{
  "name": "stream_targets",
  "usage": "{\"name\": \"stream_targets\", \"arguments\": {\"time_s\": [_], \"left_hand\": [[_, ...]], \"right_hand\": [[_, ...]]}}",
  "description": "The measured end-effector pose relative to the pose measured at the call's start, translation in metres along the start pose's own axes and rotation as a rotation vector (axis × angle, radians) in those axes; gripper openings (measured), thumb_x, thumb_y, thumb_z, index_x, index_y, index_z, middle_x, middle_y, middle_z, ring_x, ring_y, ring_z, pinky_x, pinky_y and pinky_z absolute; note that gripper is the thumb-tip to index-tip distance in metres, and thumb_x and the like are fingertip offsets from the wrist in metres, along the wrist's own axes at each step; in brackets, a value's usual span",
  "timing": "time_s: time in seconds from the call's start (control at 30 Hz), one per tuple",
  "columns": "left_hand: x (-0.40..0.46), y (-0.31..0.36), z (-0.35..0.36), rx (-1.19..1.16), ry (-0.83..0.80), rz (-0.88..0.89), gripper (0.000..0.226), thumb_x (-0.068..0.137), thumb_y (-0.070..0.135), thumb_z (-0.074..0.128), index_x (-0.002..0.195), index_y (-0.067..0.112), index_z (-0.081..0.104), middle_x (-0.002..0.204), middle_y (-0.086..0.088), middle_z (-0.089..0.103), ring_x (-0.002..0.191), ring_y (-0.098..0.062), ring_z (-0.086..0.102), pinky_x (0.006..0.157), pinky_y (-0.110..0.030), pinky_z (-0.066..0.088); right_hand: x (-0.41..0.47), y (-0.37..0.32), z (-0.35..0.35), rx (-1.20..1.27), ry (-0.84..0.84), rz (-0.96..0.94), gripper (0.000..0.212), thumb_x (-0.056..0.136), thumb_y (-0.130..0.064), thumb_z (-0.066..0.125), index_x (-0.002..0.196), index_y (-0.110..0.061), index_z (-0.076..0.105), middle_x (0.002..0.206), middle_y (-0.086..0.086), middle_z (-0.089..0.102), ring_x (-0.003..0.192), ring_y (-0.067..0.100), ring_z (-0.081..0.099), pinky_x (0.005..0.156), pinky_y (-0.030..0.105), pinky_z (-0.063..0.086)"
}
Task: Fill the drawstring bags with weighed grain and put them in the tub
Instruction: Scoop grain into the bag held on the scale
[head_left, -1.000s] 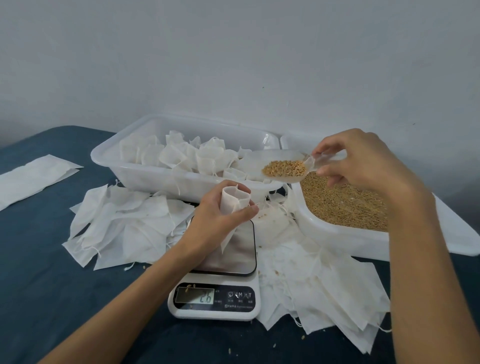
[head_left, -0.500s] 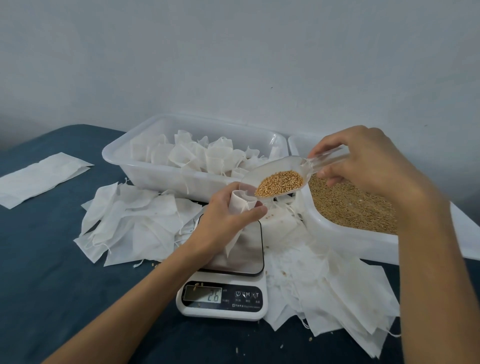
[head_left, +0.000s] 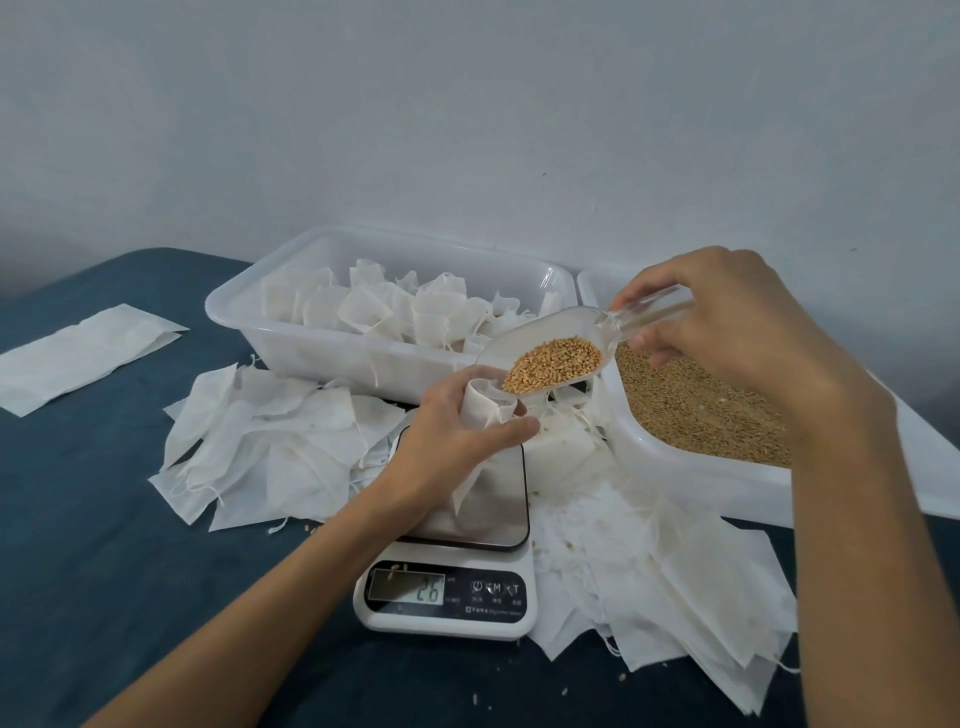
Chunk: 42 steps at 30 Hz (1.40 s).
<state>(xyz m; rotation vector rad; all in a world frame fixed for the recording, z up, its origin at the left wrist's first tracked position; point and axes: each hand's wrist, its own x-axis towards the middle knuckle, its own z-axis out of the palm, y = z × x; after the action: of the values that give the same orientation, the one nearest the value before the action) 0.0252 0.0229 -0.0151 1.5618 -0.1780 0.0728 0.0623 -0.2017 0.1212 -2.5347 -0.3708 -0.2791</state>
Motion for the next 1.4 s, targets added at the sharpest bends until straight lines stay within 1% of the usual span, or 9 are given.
{"name": "stream_targets", "arguments": {"time_s": [0.17,0.27,0.53,0.7,0.8,0.87,1.0,1.13,1.4], "left_hand": [[0.000,0.000,0.000,-0.014,0.003,-0.003,0.048,0.078,0.024,0.089,0.120,0.017,0.067,0.100,0.000,0.079,0.089,-0.012,0.073,0.076,-0.023,0.052],[0.001,-0.001,0.000,-0.017,0.000,-0.009,0.052,0.078,0.022,0.090,0.123,0.012,0.066,0.099,0.001,0.077,0.090,-0.014,0.071,0.079,-0.026,0.050],[0.001,-0.001,0.000,-0.027,-0.019,-0.004,0.032,0.085,0.011,0.085,0.111,0.018,0.068,0.098,-0.002,0.077,0.091,-0.015,0.070,0.077,-0.021,0.052],[0.000,-0.001,0.000,-0.031,-0.012,-0.015,0.037,0.083,0.014,0.087,0.114,0.021,0.068,0.103,-0.003,0.079,0.096,-0.018,0.073,0.078,-0.020,0.053],[0.000,0.000,0.001,-0.034,-0.006,-0.027,0.052,0.076,0.026,0.091,0.121,0.019,0.066,0.107,-0.004,0.078,0.101,-0.023,0.073,0.080,-0.025,0.053],[0.000,0.000,0.001,-0.032,-0.010,-0.023,0.053,0.073,0.030,0.087,0.120,0.016,0.067,0.105,-0.002,0.078,0.097,-0.018,0.073,0.079,-0.025,0.051],[-0.001,0.000,0.001,-0.038,-0.003,-0.036,0.055,0.071,0.032,0.087,0.121,0.026,0.065,0.107,0.001,0.080,0.099,-0.014,0.074,0.079,-0.024,0.052],[-0.001,0.001,0.001,-0.035,-0.001,-0.037,0.065,0.071,0.031,0.087,0.129,0.013,0.063,0.105,0.000,0.079,0.095,-0.014,0.073,0.077,-0.026,0.050],[-0.001,0.001,0.002,-0.044,0.007,-0.045,0.067,0.070,0.031,0.087,0.130,0.012,0.062,0.109,-0.006,0.078,0.098,-0.020,0.073,0.081,-0.031,0.051]], "right_hand": [[-0.003,-0.005,-0.001,-0.074,0.032,-0.025,0.034,0.073,-0.010,0.085,0.093,-0.036,0.075,0.079,-0.002,0.075,0.050,0.005,0.068,0.065,0.029,0.053],[-0.004,-0.007,-0.001,-0.086,0.044,-0.026,0.034,0.073,-0.011,0.085,0.093,-0.037,0.076,0.083,-0.002,0.076,0.048,0.005,0.067,0.076,0.033,0.057],[-0.006,-0.011,0.000,-0.093,0.065,-0.027,0.033,0.074,-0.010,0.086,0.094,-0.036,0.077,0.089,-0.006,0.074,0.047,0.005,0.067,0.076,0.033,0.057],[-0.007,-0.012,0.000,-0.102,0.070,-0.023,0.034,0.073,-0.010,0.086,0.094,-0.035,0.077,0.087,-0.006,0.073,0.048,0.005,0.067,0.078,0.038,0.058],[-0.007,-0.012,0.000,-0.099,0.074,-0.021,0.034,0.073,-0.010,0.086,0.094,-0.035,0.077,0.085,-0.005,0.074,0.048,0.005,0.067,0.079,0.041,0.059],[-0.007,-0.012,0.000,-0.100,0.073,-0.021,0.034,0.073,-0.010,0.086,0.095,-0.035,0.077,0.085,-0.005,0.074,0.049,0.006,0.068,0.078,0.042,0.059],[-0.007,-0.012,-0.001,-0.110,0.074,-0.017,0.034,0.074,-0.011,0.086,0.095,-0.036,0.077,0.084,-0.004,0.074,0.049,0.004,0.067,0.079,0.042,0.059],[-0.007,-0.012,0.000,-0.111,0.072,-0.020,0.034,0.073,-0.012,0.086,0.095,-0.037,0.076,0.082,-0.002,0.075,0.049,0.004,0.067,0.078,0.042,0.059],[-0.007,-0.011,-0.001,-0.125,0.064,-0.022,0.034,0.074,-0.013,0.087,0.097,-0.036,0.077,0.083,-0.002,0.075,0.051,0.004,0.068,0.082,0.043,0.058]]}}
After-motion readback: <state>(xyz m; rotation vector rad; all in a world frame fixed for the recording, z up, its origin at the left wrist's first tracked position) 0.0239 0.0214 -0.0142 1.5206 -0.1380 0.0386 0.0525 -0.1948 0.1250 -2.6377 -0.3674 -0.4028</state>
